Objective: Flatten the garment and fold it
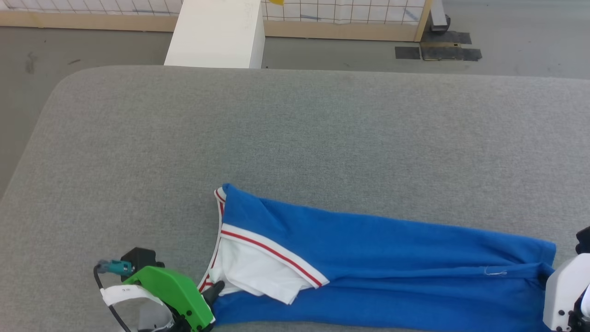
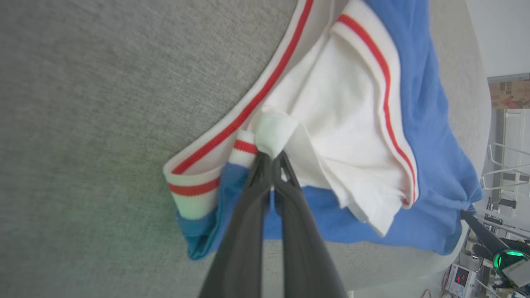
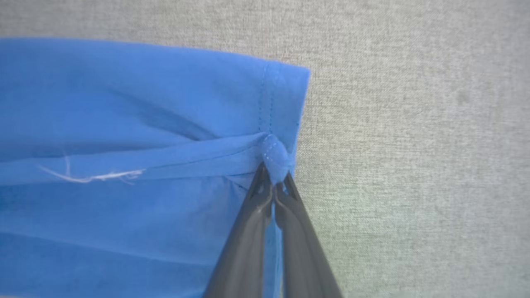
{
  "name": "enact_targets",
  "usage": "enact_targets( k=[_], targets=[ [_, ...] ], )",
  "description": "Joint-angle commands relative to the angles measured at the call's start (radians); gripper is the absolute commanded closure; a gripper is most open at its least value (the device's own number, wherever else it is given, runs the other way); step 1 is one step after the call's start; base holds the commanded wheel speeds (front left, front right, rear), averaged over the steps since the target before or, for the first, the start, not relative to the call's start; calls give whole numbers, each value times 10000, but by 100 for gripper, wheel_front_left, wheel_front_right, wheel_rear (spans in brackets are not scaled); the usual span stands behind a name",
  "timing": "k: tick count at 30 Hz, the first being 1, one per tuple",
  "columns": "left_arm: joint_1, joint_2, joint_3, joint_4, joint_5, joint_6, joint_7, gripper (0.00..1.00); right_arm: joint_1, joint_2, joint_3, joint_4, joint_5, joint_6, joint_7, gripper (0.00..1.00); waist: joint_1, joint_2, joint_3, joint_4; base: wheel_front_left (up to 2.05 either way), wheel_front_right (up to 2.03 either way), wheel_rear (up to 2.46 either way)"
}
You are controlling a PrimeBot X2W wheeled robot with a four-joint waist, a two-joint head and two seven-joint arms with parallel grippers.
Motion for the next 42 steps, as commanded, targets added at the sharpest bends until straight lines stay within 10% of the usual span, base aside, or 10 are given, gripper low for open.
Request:
enact_targets(
  k=[1,2,3,4,18,32,42],
  targets=[
    [-55,-38,3,195,116,30,-98,100,180,146,72,171,-63,-15,-22,100,1,0,-33,-39,0,0,0],
    [-118,-22,-25,355,199,16,-158,87,185,192,80,216,-70,-15,-46,73,1,0,-56,-63,0,0,0],
    [-160,-24,-31,465,223,0,-191,50,195,215,86,242,-64,-15,-61,1,1,0,-91,-85,0,0,0],
    [-210,2,-43,564,271,-9,-214,0,201,225,55,269,-32,-15,-102,0,1,0,-153,-113,0,0,0],
    [-720,1108,342,-788,1036,359,-310,0,1124,-301,-968,-1780,1128,-15,638,0,1,0,-925,-262,0,0,0],
    [-1936,932,230,-219,4569,-1855,-7454,0,645,-1254,-100,-1481,1830,-15,1143,0,1,0,-108,-37,0,0,0],
    [-1981,55,749,-28,6353,-2318,-7956,0,509,-1361,1040,-285,2387,-15,577,0,1,0,344,157,0,0,0]
  ],
)
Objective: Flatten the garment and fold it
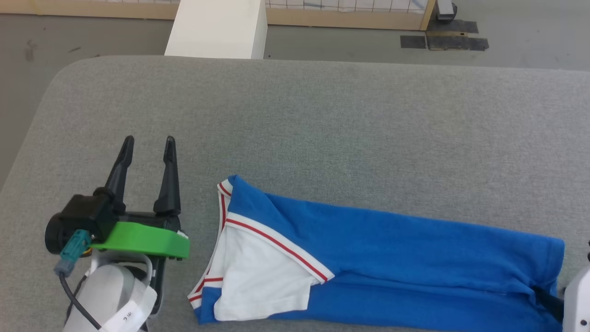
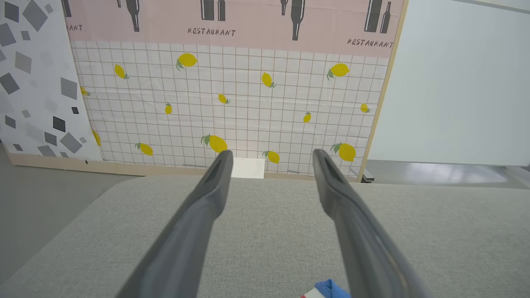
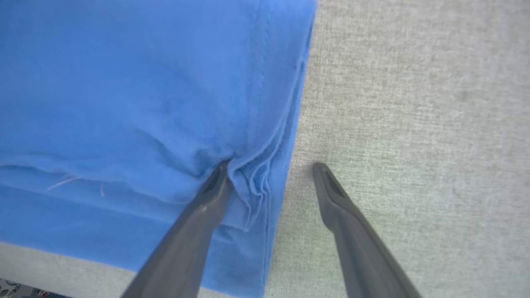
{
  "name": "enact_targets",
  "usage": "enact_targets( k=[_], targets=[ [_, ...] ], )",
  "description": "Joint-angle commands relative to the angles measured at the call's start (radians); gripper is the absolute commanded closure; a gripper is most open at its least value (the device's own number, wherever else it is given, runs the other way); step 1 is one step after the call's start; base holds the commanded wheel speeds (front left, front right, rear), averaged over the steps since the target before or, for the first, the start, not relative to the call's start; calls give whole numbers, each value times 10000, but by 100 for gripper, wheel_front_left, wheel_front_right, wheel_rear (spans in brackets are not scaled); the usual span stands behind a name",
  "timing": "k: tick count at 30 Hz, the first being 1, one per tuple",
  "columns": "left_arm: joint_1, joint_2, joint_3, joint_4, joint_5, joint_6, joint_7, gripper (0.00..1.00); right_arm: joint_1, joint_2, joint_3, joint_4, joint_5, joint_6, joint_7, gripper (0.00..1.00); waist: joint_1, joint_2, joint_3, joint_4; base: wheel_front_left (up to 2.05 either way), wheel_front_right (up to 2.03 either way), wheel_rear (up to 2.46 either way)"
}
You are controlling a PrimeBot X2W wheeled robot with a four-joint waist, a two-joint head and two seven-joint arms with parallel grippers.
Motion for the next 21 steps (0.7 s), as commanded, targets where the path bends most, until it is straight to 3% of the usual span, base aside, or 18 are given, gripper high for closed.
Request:
enact_targets(
  k=[1,13,14,15,16,17,21],
  targets=[
    [49,-117,91,25,201,-93,-44,0,-137,132,363,167,143,-11,-23,0,1,0,42,21,0,0,0],
    [202,-1105,875,308,780,-701,-46,0,-488,42,1398,402,624,-11,125,0,1,0,23,-70,0,0,0],
    [207,-1144,907,347,824,-743,-46,0,-499,35,1379,440,636,-11,172,46,1,0,21,-68,0,0,0],
    [203,-1197,954,371,870,-797,-46,0,-517,18,1357,456,645,-11,205,74,1,0,29,-68,0,0,0],
    [211,-1231,984,409,903,-838,-46,0,-530,2,1339,464,652,-11,236,95,1,0,36,-70,0,0,0],
    [204,-1273,1033,423,954,-881,-46,0,-543,-32,1303,477,652,-11,282,100,1,0,45,-72,0,0,0],
    [206,-1412,1168,481,1101,-1021,-46,0,-631,-124,975,538,527,-11,314,100,1,0,71,-63,0,0,0]
  ],
)
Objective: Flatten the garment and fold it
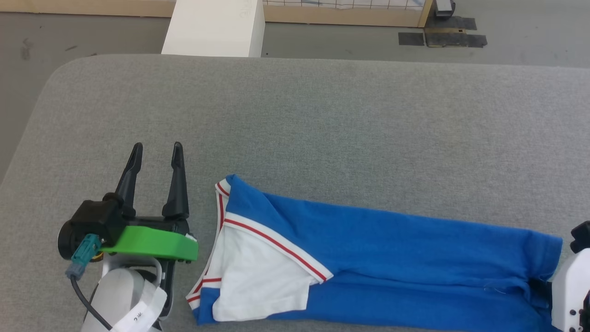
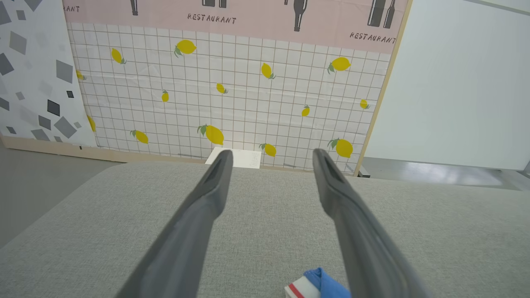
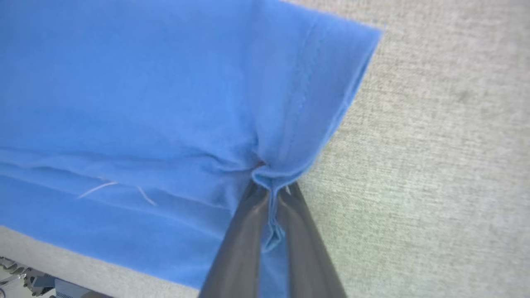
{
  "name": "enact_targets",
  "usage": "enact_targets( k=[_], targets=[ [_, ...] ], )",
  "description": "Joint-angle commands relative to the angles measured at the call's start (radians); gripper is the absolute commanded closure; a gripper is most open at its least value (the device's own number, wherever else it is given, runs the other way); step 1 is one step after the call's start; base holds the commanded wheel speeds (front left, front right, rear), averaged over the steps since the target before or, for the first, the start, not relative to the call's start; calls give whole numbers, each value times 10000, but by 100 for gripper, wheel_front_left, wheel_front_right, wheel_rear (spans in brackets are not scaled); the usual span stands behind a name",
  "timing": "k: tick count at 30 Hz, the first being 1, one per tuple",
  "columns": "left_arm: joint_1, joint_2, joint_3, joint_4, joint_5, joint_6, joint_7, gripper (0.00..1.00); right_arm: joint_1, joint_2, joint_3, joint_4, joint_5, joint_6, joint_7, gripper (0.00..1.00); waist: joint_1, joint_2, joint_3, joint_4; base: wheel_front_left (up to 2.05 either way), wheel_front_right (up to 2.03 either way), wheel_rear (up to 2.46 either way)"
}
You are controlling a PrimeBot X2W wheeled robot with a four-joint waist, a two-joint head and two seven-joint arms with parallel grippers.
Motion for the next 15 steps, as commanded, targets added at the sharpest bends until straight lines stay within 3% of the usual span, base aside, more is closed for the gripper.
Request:
enact_targets(
  k=[1,6,15],
  targets=[
    [75,-75,81,9,89,-81,-43,0,-26,165,23,211,-66,42,112,100,0,0,9,1,0,0,0],
    [72,-203,239,49,217,-210,-43,0,-171,26,-686,332,-313,42,138,100,0,0,27,5,0,0,0],
    [-8,-327,314,162,446,-405,-43,0,-515,-313,-2838,860,-1532,42,58,100,0,0,151,66,0,0,0]
  ],
)
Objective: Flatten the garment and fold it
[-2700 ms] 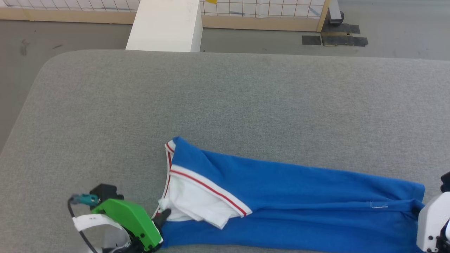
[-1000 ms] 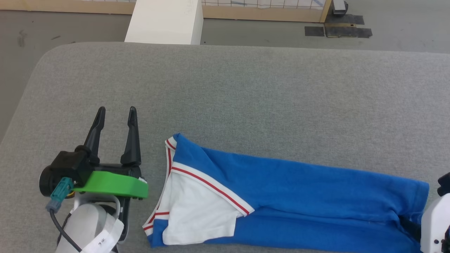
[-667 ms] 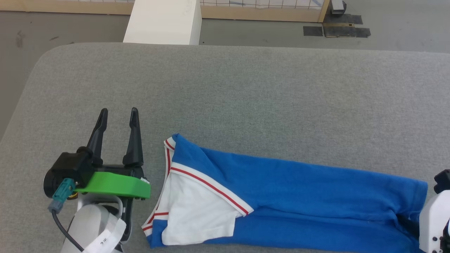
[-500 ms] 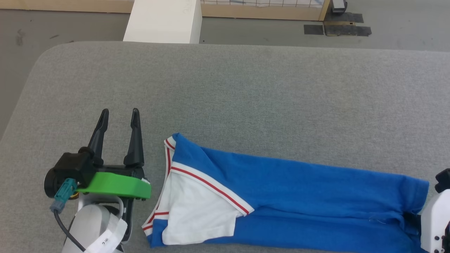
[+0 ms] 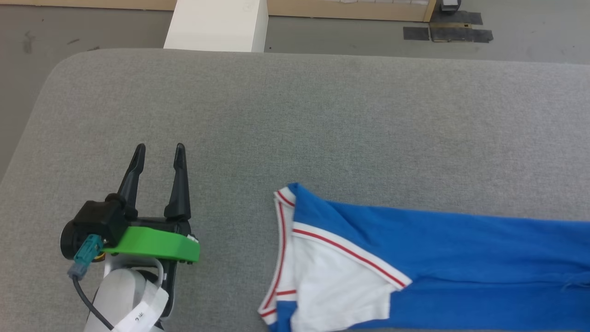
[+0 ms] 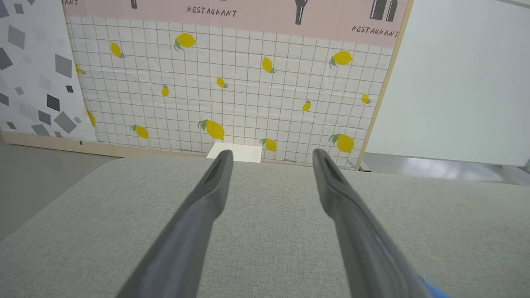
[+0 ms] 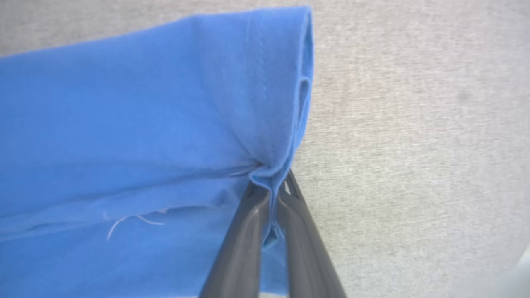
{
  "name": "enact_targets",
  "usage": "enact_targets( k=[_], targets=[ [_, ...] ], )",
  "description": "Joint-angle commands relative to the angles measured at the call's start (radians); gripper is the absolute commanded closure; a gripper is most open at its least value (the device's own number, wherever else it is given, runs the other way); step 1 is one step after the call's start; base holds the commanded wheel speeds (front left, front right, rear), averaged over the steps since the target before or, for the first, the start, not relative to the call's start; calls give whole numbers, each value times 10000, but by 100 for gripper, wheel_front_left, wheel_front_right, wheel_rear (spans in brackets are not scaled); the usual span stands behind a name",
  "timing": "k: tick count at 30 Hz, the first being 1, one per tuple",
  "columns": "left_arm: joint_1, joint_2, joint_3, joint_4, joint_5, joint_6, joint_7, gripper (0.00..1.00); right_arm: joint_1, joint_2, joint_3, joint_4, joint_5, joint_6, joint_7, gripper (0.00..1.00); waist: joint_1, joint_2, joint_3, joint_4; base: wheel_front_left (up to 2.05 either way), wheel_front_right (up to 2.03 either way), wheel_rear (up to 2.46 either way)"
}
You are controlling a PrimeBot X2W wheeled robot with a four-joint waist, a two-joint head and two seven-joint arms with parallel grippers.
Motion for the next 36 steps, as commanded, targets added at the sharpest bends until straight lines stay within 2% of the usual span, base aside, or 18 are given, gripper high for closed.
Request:
enact_targets(
  k=[1,5,9,12,17,22,28,36],
  targets=[
    [-15,-59,26,35,189,-58,-37,0,-248,-68,-219,64,-233,-23,-20,100,0,-1,30,4,0,0,0],
    [-16,-144,3,123,272,-94,-37,0,-409,32,-782,103,-827,-23,140,100,0,-1,-17,21,0,0,0],
    [59,-205,25,287,271,-128,-37,0,-241,-48,-595,-326,-1190,-23,823,100,0,-1,-214,10,0,0,0],
    [182,-220,76,365,275,-148,-37,0,-53,-86,-233,-1113,-1178,-23,1637,100,0,-1,-385,-65,0,0,0],
    [384,-236,119,458,286,-180,-37,0,370,28,579,-3139,-783,-23,3237,100,0,-1,-662,-156,0,0,0],
    [486,-263,143,511,270,-202,-38,0,426,507,1708,-4880,-286,-23,4119,100,0,-1,-835,-193,0,0,0],
    [594,-299,126,523,216,-241,-38,0,5,1156,3466,-5456,141,-23,4217,100,0,-1,-880,-50,0,0,0],
    [748,-362,80,624,171,-275,-38,0,-1023,2161,5268,-4648,429,-23,3549,100,0,-1,-872,371,0,0,0]
  ],
)
